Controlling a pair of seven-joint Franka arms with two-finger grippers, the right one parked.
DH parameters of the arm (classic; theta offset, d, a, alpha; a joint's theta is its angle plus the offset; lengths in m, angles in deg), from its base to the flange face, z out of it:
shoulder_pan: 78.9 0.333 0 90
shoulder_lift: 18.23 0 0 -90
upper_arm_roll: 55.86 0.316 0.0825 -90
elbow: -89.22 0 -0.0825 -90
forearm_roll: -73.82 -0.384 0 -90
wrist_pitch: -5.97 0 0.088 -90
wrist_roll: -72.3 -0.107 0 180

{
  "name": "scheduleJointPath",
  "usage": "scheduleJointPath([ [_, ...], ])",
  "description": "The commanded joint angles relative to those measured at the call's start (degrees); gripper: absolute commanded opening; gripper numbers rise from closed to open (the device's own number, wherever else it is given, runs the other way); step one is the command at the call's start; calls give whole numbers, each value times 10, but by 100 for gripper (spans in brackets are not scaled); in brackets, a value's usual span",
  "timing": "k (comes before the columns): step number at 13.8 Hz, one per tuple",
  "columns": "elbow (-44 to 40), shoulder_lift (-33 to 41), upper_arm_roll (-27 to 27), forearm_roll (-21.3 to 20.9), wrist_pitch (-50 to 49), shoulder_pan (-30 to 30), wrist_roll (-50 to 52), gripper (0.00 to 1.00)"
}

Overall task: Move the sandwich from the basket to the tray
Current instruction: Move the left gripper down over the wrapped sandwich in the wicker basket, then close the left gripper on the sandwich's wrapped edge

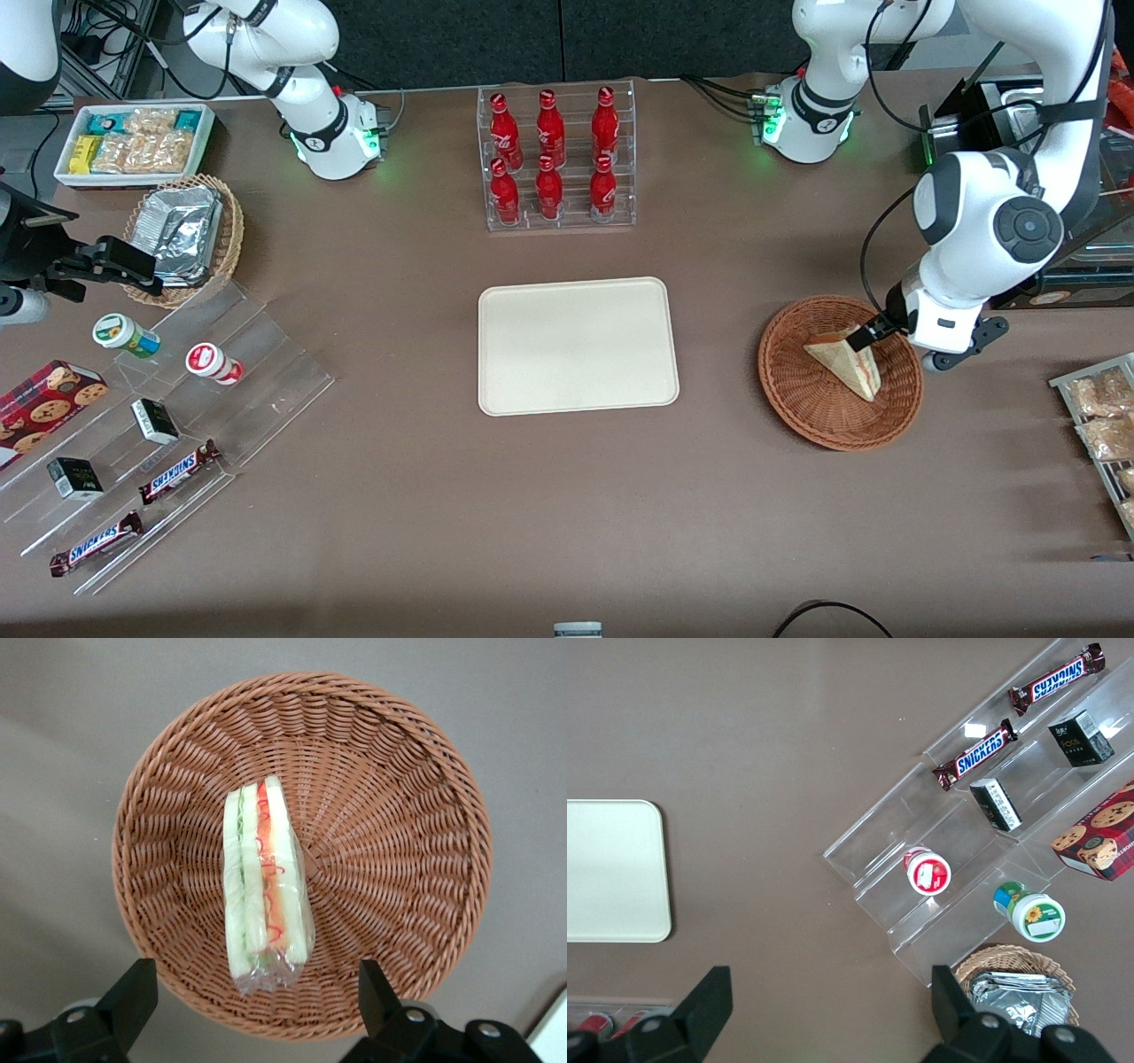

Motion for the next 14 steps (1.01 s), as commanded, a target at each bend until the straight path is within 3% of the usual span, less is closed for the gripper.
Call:
scheduleJointPath([
  [1,6,-21,1,-2,27,-4,30,100],
  [14,19,-79,1,6,72,-3,91,100],
])
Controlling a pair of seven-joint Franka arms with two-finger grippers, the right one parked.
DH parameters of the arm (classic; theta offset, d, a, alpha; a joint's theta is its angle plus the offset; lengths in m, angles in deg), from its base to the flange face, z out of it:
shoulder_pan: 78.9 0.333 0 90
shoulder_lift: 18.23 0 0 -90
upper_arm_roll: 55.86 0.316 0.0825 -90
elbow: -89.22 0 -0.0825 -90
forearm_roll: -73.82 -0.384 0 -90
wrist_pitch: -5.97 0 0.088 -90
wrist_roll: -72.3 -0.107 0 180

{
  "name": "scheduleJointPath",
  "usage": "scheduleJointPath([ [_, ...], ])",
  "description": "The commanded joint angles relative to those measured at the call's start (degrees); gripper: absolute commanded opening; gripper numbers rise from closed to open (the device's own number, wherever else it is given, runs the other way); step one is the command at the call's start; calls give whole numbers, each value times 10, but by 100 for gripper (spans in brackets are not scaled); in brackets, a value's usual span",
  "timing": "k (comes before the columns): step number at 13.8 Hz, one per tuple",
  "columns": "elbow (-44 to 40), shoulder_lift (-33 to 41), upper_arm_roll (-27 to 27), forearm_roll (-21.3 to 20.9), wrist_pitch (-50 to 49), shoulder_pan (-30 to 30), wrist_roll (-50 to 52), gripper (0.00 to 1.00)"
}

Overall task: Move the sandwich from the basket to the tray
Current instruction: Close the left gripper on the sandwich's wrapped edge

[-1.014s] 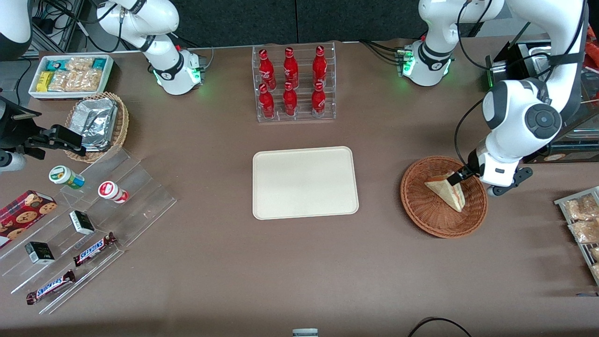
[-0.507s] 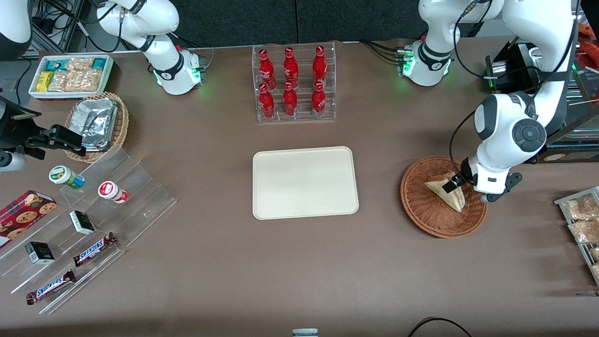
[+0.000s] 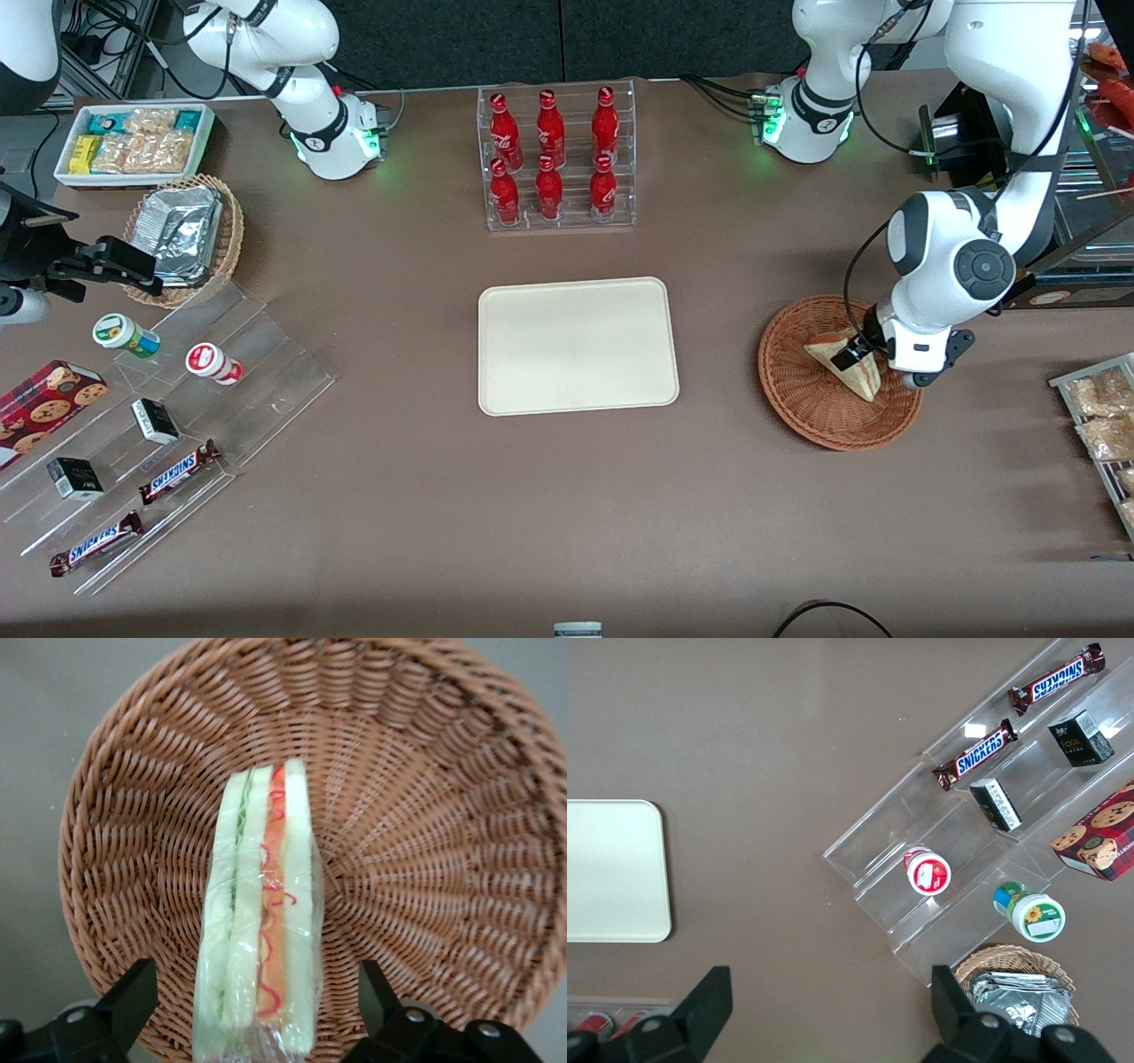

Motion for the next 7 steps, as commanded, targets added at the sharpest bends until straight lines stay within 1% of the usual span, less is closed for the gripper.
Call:
scheduleJointPath([
  [1,7,-3,1,4,8,-3,12,100],
  [2,9,-3,1,4,7,-3,12,98],
  [3,8,-6,1,4,4,-3,15,83],
  [5,4,-10,1,3,-5,-2,29,23],
  [6,-1,-9,1,4,-7,-2,29,0],
  [7,-10,-9,1,3,-19,1,27,0],
])
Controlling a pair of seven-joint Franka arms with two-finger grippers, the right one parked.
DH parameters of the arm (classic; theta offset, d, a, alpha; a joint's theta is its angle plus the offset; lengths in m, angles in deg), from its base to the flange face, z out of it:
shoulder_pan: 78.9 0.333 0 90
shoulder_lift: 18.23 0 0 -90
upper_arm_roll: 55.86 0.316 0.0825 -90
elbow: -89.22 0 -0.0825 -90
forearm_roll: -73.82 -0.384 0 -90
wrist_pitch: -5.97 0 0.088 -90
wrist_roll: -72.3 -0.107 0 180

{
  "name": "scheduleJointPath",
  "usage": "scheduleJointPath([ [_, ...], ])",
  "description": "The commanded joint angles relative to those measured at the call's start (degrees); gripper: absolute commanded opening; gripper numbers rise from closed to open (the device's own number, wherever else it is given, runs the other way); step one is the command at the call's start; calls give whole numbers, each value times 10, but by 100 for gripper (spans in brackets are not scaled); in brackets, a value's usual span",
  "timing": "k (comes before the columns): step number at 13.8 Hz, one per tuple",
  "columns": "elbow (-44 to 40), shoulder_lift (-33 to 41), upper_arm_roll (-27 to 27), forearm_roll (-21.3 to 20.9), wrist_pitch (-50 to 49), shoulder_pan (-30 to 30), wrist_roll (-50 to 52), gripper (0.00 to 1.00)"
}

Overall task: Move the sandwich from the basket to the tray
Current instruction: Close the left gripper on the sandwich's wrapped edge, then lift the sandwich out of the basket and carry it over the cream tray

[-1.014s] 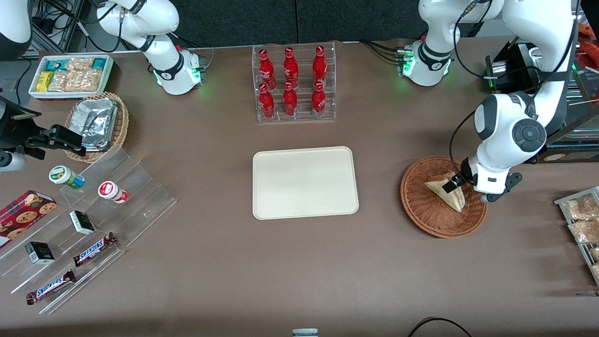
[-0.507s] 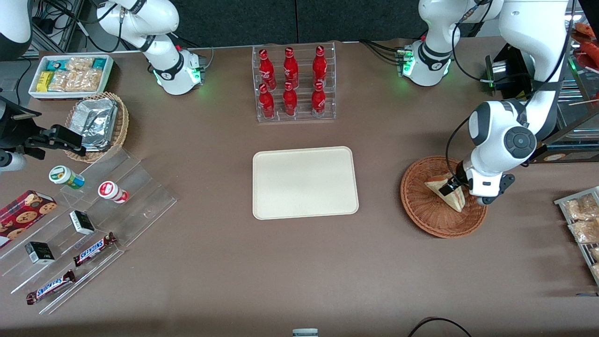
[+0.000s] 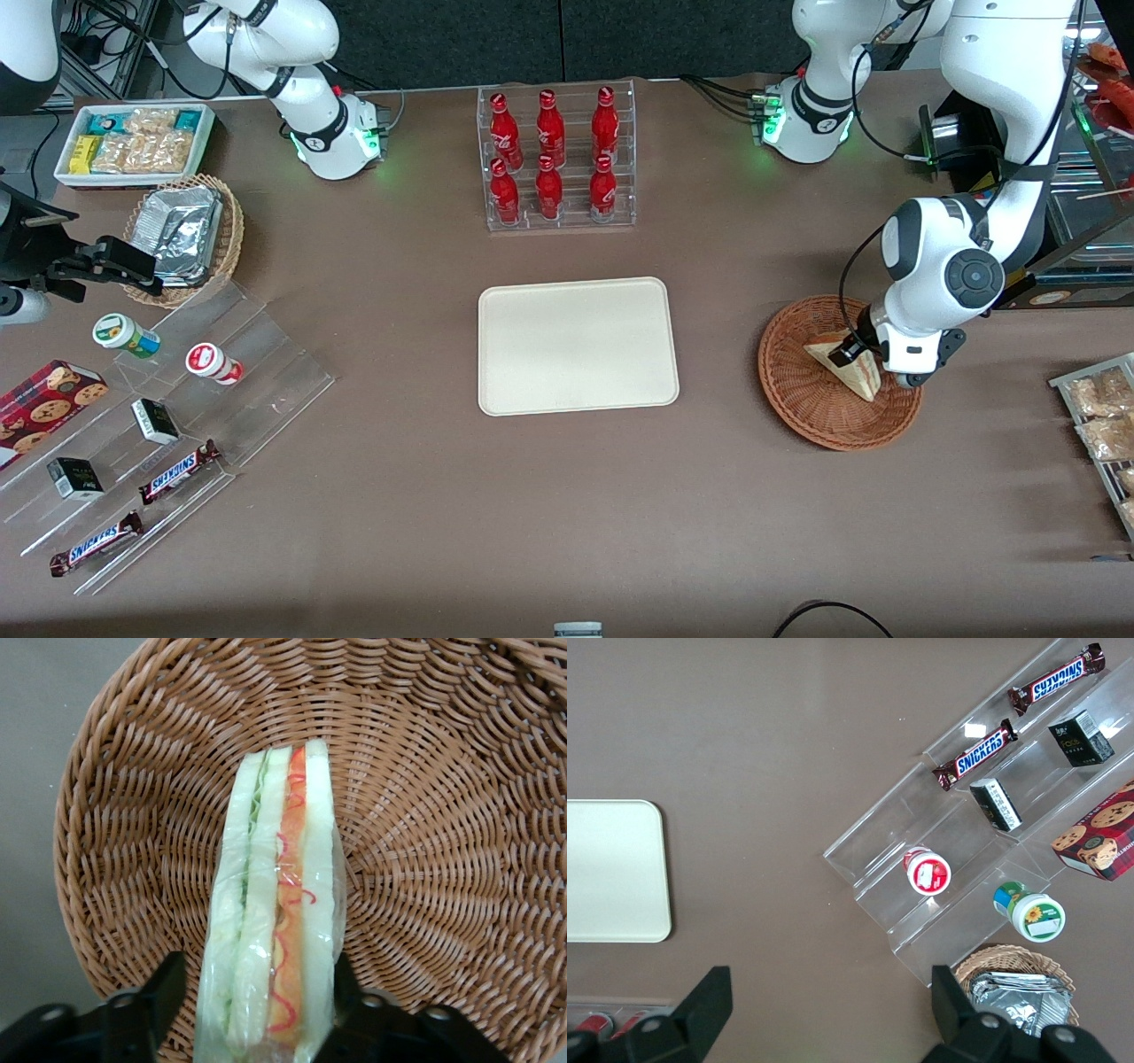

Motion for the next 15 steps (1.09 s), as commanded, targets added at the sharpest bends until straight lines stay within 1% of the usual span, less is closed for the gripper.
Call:
scheduleJointPath([
  [1,-28,-4,1,0,-40,-1,11,0],
  [3,-61,-3,1,-2,-79,-1,8,0],
  [6,-151,-9,0,-3,-187,-9,1,0],
  [8,-172,-6,0,-3,-202,-31,-1,0],
  [12,-189,-9,0,-5,-200,-122,-1,0],
  [15,-199,-16,0,-6,-185,-203,-1,0],
])
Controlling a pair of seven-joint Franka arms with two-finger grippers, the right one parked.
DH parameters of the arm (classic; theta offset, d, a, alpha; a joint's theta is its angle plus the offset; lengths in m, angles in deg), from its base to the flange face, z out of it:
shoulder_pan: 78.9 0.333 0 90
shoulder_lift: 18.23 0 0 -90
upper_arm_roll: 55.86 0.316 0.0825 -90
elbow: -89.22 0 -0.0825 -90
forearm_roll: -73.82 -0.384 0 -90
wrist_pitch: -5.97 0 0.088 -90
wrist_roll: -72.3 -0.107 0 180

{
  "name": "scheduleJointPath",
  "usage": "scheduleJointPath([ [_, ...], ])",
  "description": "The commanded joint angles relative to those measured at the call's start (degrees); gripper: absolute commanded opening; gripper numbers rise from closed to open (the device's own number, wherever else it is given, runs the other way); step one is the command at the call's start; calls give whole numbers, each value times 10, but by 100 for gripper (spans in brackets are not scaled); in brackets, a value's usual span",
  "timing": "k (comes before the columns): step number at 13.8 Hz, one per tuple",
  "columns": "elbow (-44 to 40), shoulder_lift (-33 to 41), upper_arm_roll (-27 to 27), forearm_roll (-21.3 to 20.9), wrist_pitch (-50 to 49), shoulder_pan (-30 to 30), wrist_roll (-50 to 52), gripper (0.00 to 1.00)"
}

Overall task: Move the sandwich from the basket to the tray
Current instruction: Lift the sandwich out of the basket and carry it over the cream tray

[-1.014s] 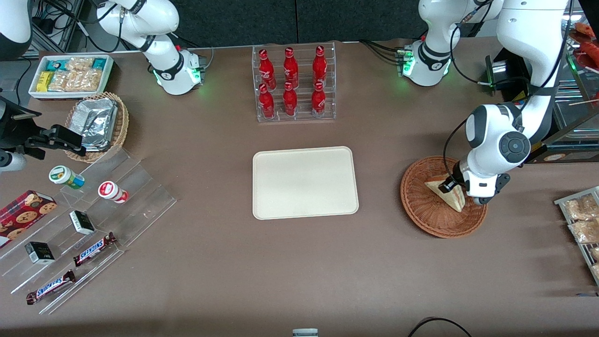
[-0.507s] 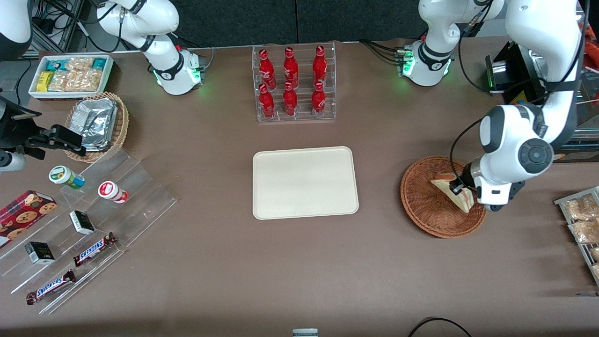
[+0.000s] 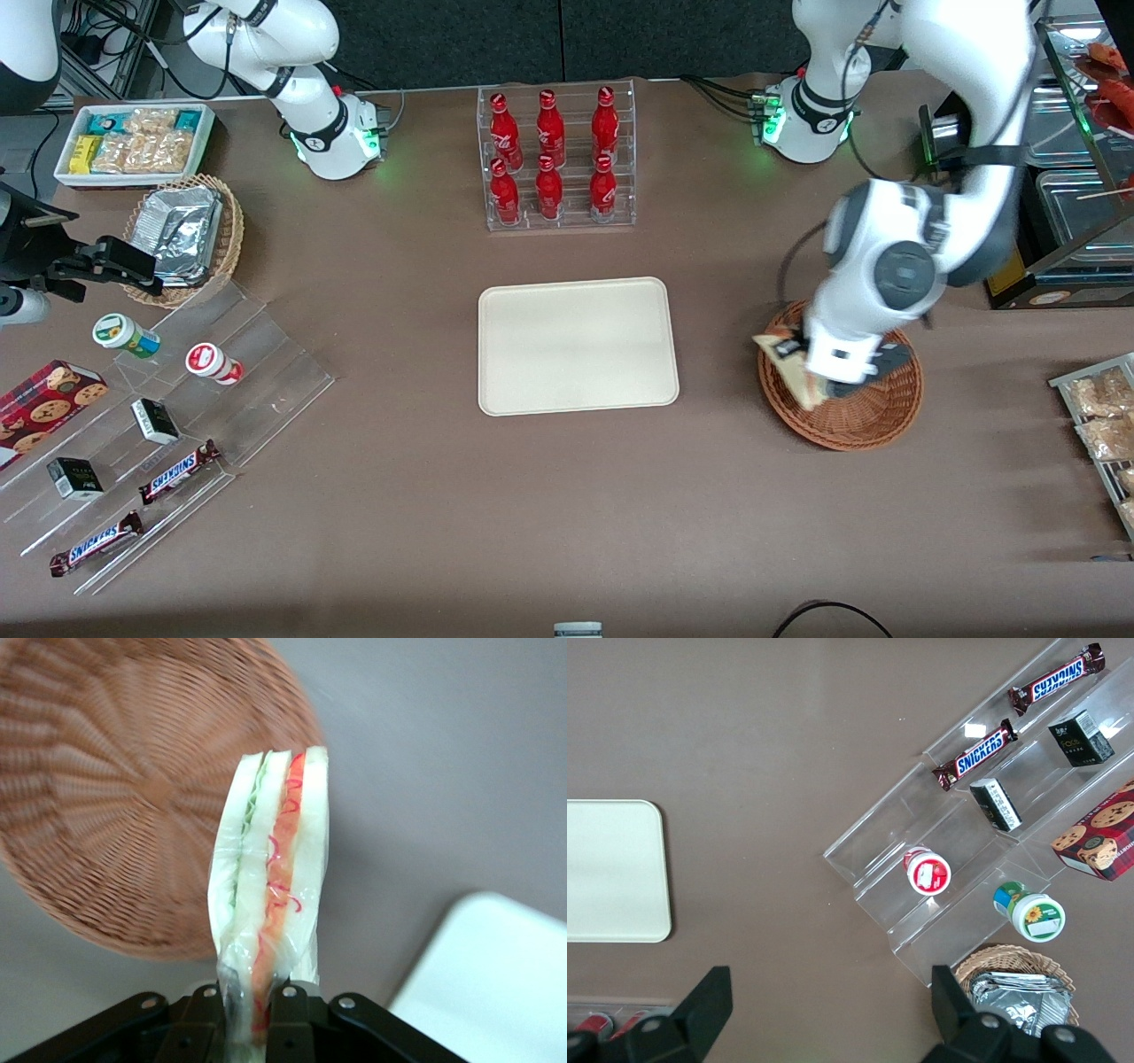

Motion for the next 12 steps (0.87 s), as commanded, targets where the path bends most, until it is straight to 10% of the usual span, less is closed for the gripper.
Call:
scheduleJointPath([
  [1,-38,-27,7,-4,8,-72,1,0],
  [12,-282,-240,7,-1,7,-241,12,0],
])
